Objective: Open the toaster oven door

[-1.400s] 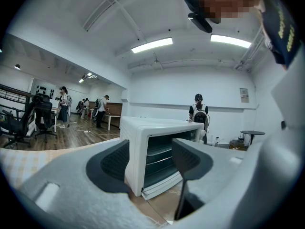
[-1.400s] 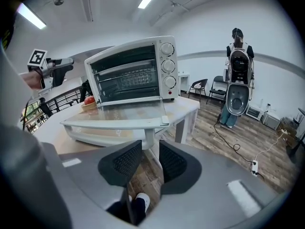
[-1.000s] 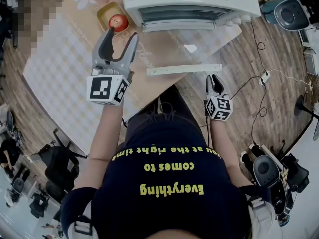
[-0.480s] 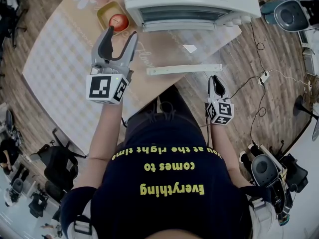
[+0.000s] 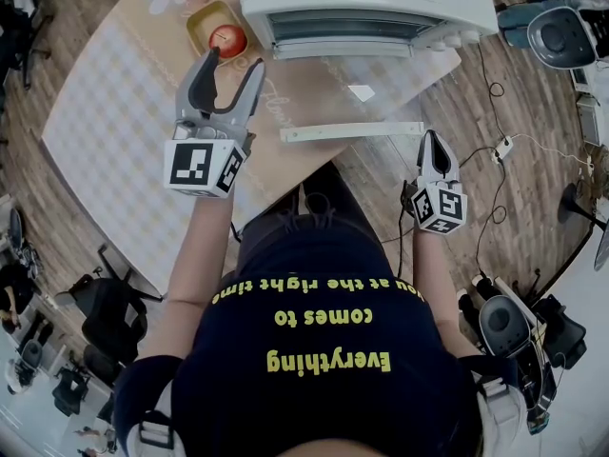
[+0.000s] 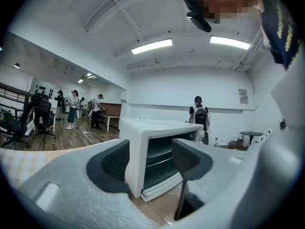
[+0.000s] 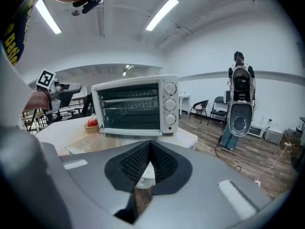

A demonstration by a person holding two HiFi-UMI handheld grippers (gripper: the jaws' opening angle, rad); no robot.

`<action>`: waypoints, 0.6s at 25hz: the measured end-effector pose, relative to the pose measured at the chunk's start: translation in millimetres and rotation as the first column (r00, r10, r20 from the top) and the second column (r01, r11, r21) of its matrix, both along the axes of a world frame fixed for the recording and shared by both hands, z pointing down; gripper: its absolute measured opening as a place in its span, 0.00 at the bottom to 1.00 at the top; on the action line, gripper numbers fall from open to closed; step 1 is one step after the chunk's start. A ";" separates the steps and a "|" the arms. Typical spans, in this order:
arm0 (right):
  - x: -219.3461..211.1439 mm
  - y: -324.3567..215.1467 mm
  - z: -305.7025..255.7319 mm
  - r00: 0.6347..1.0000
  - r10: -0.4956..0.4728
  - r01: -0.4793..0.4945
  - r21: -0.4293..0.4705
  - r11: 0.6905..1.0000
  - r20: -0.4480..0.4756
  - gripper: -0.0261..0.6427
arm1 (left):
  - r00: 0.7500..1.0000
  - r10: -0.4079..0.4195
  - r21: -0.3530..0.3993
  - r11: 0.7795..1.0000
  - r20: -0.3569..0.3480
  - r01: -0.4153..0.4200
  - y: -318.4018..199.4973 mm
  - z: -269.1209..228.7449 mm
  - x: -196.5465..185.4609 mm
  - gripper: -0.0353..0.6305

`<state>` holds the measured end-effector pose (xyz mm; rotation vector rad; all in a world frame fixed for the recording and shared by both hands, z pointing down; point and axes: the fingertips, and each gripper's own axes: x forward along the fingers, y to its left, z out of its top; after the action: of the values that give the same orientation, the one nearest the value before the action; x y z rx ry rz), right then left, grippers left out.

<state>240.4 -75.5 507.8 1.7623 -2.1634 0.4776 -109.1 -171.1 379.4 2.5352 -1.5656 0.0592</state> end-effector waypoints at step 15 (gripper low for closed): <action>-28.8 -50.3 -86.7 0.981 -0.019 0.011 0.044 0.999 0.193 0.06 | 0.998 0.059 0.007 0.998 -0.014 -0.059 7.1 -5.8 10.5 0.31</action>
<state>211.5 -125.8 421.1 1.7871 -2.3321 0.6279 -98.6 -164.0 373.6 2.5809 -1.4890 0.0430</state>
